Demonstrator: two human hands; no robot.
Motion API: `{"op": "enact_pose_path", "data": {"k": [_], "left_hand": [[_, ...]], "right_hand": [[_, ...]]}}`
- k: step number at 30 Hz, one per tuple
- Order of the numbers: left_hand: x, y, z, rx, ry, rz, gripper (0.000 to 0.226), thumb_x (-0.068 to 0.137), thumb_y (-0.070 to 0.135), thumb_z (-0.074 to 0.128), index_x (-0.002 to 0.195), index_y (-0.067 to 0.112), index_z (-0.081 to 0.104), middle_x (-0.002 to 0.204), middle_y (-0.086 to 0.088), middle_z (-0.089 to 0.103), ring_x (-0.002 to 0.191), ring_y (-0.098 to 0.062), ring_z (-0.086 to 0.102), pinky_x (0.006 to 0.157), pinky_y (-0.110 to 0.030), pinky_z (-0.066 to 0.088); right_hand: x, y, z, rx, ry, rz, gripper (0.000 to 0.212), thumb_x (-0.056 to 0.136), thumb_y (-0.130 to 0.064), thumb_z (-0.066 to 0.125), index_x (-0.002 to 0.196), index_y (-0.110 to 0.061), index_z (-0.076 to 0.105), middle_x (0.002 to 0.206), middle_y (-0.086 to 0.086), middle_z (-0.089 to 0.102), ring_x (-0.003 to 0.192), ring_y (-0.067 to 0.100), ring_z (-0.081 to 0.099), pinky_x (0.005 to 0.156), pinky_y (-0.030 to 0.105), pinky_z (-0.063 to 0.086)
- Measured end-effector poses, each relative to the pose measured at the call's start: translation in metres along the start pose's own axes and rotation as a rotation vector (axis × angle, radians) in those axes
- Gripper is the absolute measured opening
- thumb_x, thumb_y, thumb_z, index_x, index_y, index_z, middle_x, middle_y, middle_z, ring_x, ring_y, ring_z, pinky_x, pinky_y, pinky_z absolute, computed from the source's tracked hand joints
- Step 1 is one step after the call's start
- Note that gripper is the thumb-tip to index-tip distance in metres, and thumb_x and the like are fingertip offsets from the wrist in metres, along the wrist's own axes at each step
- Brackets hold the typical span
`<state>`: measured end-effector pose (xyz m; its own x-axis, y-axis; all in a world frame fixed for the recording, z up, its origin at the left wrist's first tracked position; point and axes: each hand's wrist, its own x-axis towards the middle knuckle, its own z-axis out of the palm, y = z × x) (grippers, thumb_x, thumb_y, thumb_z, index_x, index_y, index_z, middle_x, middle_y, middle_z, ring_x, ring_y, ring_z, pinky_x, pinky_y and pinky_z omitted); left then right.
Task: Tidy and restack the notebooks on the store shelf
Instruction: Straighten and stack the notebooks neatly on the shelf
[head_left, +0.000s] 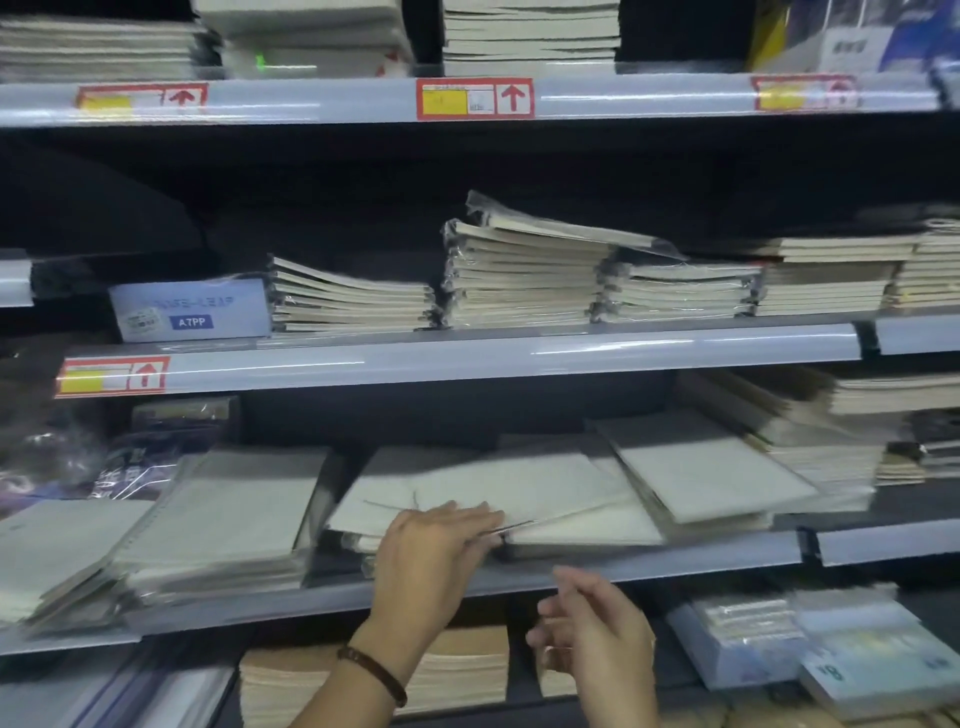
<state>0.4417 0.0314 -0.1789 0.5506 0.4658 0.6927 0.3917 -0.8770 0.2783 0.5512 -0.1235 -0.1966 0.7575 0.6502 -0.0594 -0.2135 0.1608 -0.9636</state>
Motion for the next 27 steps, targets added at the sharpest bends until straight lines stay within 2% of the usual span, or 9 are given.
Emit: {"op": "enact_pose_path", "data": {"k": [6, 11, 13, 15, 18, 20, 23, 25, 27], "left_hand": [[-0.005, 0.056, -0.006, -0.061, 0.163, 0.112, 0.018, 0.082, 0.046, 0.083, 0.1, 0.043, 0.082, 0.099, 0.028, 0.079, 0.092, 0.007, 0.073, 0.076, -0.032, 0.054], [-0.015, 0.071, -0.012, -0.205, -0.014, 0.086, 0.019, 0.087, 0.048, 0.077, 0.106, 0.045, 0.08, 0.1, 0.033, 0.077, 0.095, 0.012, 0.07, 0.084, -0.023, 0.049], [-0.019, 0.066, -0.017, -0.449, -0.123, -0.077, 0.023, 0.09, 0.026, 0.078, 0.108, 0.039, 0.083, 0.1, 0.029, 0.078, 0.097, 0.009, 0.072, 0.087, -0.019, 0.052], [-0.022, 0.056, -0.023, -0.599, -0.043, -0.289, 0.03, 0.092, 0.008, 0.074, 0.1, 0.035, 0.085, 0.1, 0.022, 0.079, 0.098, 0.002, 0.072, 0.087, -0.019, 0.053], [-0.023, 0.034, -0.03, -0.443, 0.213, -0.447, 0.026, 0.094, 0.015, 0.072, 0.104, 0.039, 0.075, 0.113, 0.022, 0.068, 0.111, -0.001, 0.062, 0.093, -0.029, 0.051], [-0.026, 0.026, -0.037, -0.475, 0.264, -0.591, 0.021, 0.097, 0.022, 0.07, 0.108, 0.039, 0.067, 0.119, 0.016, 0.062, 0.112, -0.006, 0.06, 0.091, -0.032, 0.052], [-0.034, 0.017, -0.044, -0.619, 0.143, -0.795, 0.007, 0.102, 0.036, 0.064, 0.108, 0.035, 0.066, 0.119, 0.003, 0.069, 0.106, -0.016, 0.068, 0.088, -0.034, 0.053], [-0.033, 0.02, -0.046, -0.864, -0.02, -1.014, 0.023, 0.104, 0.046, 0.059, 0.111, 0.026, 0.068, 0.108, -0.009, 0.078, 0.095, -0.028, 0.075, 0.078, -0.039, 0.055], [-0.034, 0.025, -0.047, -1.093, -0.075, -1.16, 0.033, 0.106, 0.044, 0.057, 0.115, 0.013, 0.067, 0.097, -0.015, 0.079, 0.075, -0.033, 0.075, 0.06, -0.036, 0.047]], "right_hand": [[-0.005, -0.011, 0.011, 0.278, -0.021, -0.014, 0.024, 0.109, -0.026, 0.054, 0.123, -0.016, 0.07, 0.097, 0.019, 0.081, 0.081, 0.04, 0.079, 0.07, 0.045, 0.062], [-0.013, -0.021, 0.015, 0.356, 0.01, 0.028, 0.021, 0.108, -0.025, 0.057, 0.101, -0.014, 0.074, 0.091, 0.018, 0.08, 0.075, 0.032, 0.075, 0.067, 0.039, 0.058], [-0.014, -0.018, 0.015, 0.338, 0.029, 0.026, 0.013, 0.105, -0.016, 0.06, 0.104, -0.016, 0.073, 0.091, 0.016, 0.081, 0.075, 0.033, 0.075, 0.062, 0.038, 0.061], [-0.015, -0.021, 0.013, 0.329, 0.024, 0.015, 0.017, 0.105, -0.006, 0.058, 0.106, -0.016, 0.072, 0.093, 0.017, 0.081, 0.074, 0.034, 0.076, 0.051, 0.037, 0.06], [-0.009, -0.027, 0.006, 0.345, 0.016, 0.011, 0.017, 0.105, -0.003, 0.054, 0.109, -0.008, 0.07, 0.103, 0.02, 0.078, 0.081, 0.033, 0.074, 0.048, 0.034, 0.058], [-0.004, -0.027, 0.001, 0.348, 0.003, 0.042, 0.018, 0.104, -0.004, 0.054, 0.103, -0.01, 0.071, 0.103, 0.019, 0.078, 0.083, 0.03, 0.072, 0.056, 0.034, 0.058], [0.001, -0.024, -0.006, 0.374, 0.004, 0.079, 0.02, 0.102, -0.003, 0.054, 0.104, -0.01, 0.073, 0.107, 0.013, 0.08, 0.097, 0.031, 0.072, 0.065, 0.035, 0.059], [0.004, -0.023, -0.008, 0.378, -0.003, 0.091, 0.02, 0.102, -0.003, 0.054, 0.108, -0.007, 0.073, 0.116, 0.018, 0.078, 0.108, 0.036, 0.07, 0.081, 0.045, 0.056], [0.005, -0.023, -0.01, 0.377, -0.045, 0.106, 0.018, 0.102, -0.005, 0.055, 0.111, -0.003, 0.071, 0.123, 0.024, 0.075, 0.112, 0.038, 0.069, 0.085, 0.047, 0.053]]}}
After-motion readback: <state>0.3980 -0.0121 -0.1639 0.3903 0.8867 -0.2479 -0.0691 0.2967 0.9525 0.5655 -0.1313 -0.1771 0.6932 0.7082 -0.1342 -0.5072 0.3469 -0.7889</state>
